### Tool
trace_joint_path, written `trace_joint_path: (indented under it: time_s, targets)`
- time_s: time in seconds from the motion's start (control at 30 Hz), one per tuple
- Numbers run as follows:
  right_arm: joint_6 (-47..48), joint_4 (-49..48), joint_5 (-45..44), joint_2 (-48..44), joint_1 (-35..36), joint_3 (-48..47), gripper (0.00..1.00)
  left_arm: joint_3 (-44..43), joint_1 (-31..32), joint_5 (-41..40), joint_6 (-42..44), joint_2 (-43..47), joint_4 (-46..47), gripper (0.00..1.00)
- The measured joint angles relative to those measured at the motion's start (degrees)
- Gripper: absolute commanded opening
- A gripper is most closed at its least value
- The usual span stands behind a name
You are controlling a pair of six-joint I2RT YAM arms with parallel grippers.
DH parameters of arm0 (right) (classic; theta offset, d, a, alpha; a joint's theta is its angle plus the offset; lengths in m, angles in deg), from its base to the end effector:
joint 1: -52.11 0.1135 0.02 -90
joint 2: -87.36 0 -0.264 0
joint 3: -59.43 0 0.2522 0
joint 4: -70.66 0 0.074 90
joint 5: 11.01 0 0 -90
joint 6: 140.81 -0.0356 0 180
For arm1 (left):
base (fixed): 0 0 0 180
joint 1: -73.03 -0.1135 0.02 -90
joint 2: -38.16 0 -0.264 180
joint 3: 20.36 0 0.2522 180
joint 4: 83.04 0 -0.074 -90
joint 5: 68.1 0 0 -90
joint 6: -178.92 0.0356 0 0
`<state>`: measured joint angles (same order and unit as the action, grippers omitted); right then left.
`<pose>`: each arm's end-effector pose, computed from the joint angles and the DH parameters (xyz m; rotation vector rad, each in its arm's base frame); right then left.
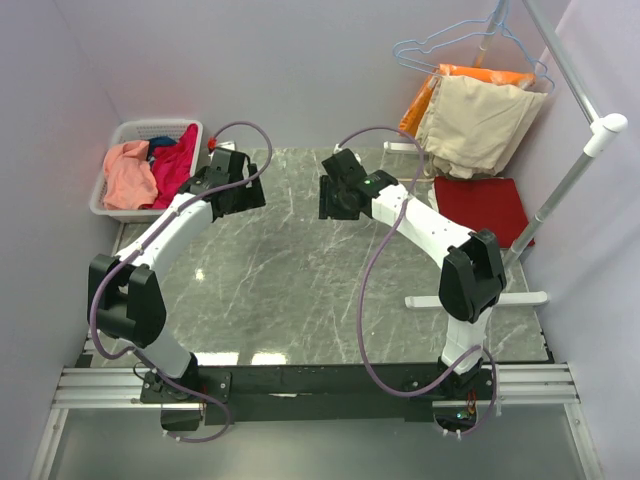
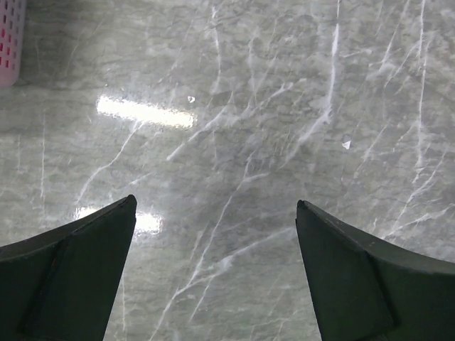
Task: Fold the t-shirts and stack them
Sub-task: Grab the tshirt from the pile
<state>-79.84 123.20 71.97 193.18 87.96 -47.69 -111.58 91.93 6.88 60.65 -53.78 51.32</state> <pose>0.3369 0.2381 0.2880 -0.0943 2.4852 0.3404 0.3397 -0.1066 0.2957 -0.3147 2.3254 -0.0923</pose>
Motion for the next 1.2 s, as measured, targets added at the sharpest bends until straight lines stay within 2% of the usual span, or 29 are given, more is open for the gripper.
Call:
trace_joint_path:
  time_s: [0.4, 0.43, 0.57, 0.87, 1.0, 1.2]
  targets:
    - [0.57, -0.20, 0.70, 0.33, 0.00, -0.37, 0.57, 0.00, 0.00, -3.02, -0.09, 2.56, -0.02, 0.99]
    - [0.63, -0.20, 0.70, 0.33, 0.00, -0.35, 0.57, -0.04, 0.00, -4.20, -0.13, 2.75, -0.11, 0.97]
    - [0.66, -0.37, 0.72, 0.33, 0.00, 0.17, 0.57, -4.00, -1.84, -7.82, -1.62, 1.51, -3.06, 0.76]
    - [0.68, -0.87, 1.11, 0.33, 0.00, 1.31, 0.57, -19.87, -15.21, -10.95, -4.50, -6.64, -7.15, 0.63]
    - [0.83, -1.16, 1.05, 0.35, 0.00, 1.77, 0.57, -26.05, -18.16, -10.38, -5.35, -12.04, -8.50, 0.54]
    - [0.85, -1.22, 0.61, 0.35, 0.00, 1.99, 0.57, -30.77, -22.40, -8.22, -6.19, -20.52, -10.27, 0.50]
